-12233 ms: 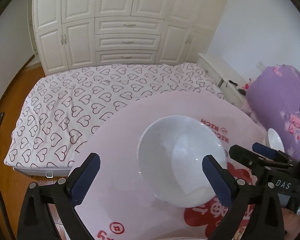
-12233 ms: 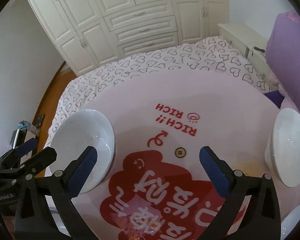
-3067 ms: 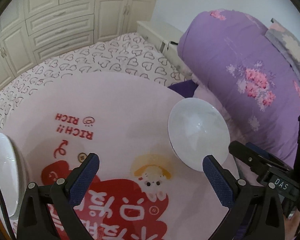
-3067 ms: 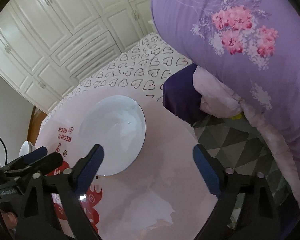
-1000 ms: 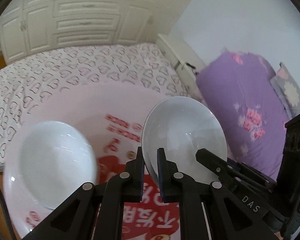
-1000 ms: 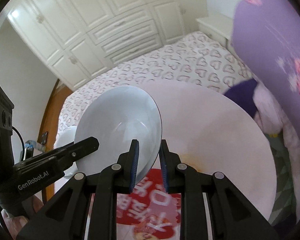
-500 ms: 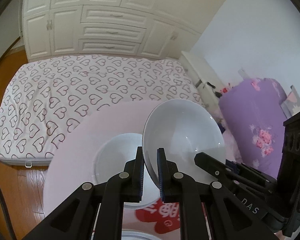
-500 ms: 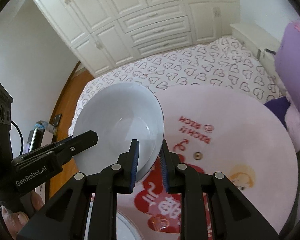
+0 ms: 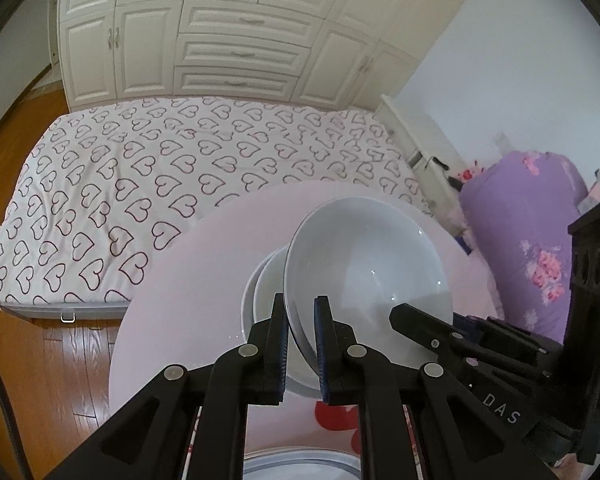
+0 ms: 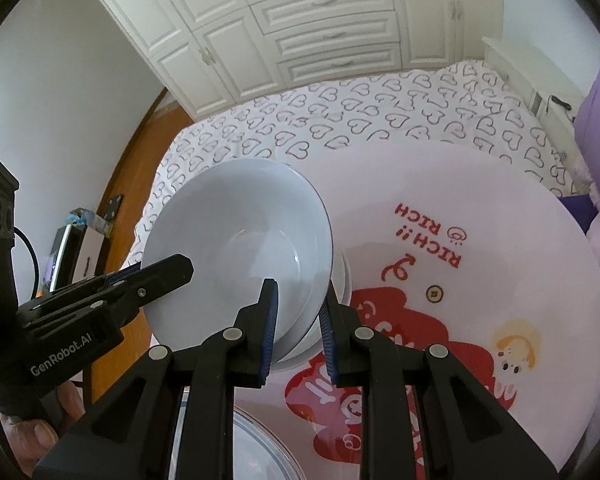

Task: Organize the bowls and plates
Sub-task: 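Carry the third bowl onto the stacked bowls and open both grippers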

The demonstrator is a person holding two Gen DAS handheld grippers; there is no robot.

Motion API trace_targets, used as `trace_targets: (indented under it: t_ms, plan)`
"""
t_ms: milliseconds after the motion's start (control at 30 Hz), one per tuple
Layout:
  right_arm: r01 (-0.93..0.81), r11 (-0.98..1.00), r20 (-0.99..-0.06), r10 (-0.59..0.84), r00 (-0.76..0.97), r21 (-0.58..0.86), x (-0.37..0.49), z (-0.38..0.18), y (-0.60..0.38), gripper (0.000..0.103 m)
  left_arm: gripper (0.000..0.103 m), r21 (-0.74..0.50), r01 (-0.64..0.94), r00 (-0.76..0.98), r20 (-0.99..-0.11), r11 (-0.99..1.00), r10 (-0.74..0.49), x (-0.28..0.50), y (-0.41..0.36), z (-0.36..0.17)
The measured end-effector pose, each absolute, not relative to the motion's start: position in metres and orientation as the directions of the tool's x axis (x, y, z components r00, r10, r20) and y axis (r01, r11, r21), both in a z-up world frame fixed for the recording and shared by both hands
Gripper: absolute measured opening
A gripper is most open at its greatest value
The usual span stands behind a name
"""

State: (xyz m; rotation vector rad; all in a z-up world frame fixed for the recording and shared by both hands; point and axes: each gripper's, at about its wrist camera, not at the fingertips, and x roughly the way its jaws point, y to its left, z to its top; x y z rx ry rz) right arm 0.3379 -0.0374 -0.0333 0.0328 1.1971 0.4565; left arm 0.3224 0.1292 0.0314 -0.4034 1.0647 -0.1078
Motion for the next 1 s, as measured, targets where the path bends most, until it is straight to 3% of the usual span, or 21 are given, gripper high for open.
trace_targets:
  t_ms: [567,900,967,1000]
  plan:
    - [-0.343,0.907,-0.919,0.331,0.213,0.246,0.338,-0.055,-0.025,0.027,0.009,-0.315,-0.113,0.463,-0.856,0.942,-0.230,0.339,0.110,0.007]
    - [-0.349,0.908,-0.907,0.331,0.261,0.231,0.334,-0.043,-0.027,0.053,0.014,-0.314,-0.111,0.468,-0.853,0.943,-0.229,0.338,0.111,-0.001]
    - [-0.339,0.909,-0.900,0.341,0.270,0.243,0.335,-0.042,-0.031,0.061,0.015,-0.321,-0.111,0.465,-0.853,0.941,-0.236,0.336,0.113,-0.003]
    - [-0.338,0.907,-0.896,0.349,0.274,0.250,0.334,-0.041,-0.032,0.074,0.017,-0.324,-0.110,0.463,-0.854,0.940,-0.240,0.335,0.114,-0.003]
